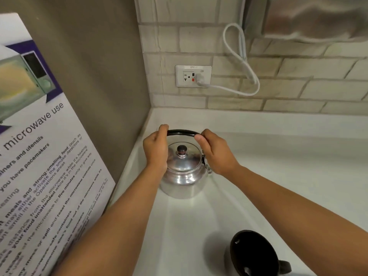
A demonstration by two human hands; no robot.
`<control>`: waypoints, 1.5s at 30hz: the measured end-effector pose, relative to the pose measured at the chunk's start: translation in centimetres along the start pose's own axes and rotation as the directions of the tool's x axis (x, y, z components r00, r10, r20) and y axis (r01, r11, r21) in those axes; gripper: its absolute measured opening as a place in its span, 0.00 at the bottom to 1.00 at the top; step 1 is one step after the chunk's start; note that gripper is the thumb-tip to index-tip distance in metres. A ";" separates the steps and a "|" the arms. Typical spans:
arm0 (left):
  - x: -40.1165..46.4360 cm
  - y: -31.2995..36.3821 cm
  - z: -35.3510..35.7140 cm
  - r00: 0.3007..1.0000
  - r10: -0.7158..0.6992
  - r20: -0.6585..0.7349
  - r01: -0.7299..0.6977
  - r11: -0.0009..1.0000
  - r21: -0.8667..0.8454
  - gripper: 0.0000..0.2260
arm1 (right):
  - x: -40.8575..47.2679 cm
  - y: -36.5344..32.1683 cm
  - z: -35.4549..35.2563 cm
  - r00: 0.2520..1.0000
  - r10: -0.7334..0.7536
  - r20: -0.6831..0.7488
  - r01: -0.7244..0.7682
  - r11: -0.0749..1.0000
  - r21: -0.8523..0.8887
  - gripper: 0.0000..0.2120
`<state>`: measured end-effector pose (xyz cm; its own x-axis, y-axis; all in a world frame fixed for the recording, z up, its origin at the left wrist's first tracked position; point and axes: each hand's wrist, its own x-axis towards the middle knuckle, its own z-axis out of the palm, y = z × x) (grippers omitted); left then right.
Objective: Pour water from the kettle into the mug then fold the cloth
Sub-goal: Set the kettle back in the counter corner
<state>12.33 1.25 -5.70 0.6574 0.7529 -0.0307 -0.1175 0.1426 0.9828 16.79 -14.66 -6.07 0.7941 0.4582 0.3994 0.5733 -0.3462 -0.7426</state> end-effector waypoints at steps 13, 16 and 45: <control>3.2 -2.4 -0.9 0.954 0.243 0.173 -0.298 0.805 0.513 0.16 | 2.3 1.4 2.3 0.944 0.320 -0.080 -0.330 0.923 -0.198 0.24; 4.2 -2.5 -0.8 0.966 0.142 0.218 -0.251 0.729 0.637 0.21 | 2.8 1.8 2.4 0.914 0.406 -0.019 -0.397 0.882 -0.253 0.21; -18.1 -4.8 -9.1 0.715 0.450 0.535 -0.698 0.510 0.503 0.07 | -22.7 -1.7 -11.4 0.834 0.457 -0.309 -0.510 0.853 -0.113 0.10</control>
<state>-5.73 -7.20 -11.54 0.8152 0.2586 0.5182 -0.1443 -0.7759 0.6142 0.08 -33.85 -7.75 0.9867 -0.0296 0.1599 0.1072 -0.6211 -0.7764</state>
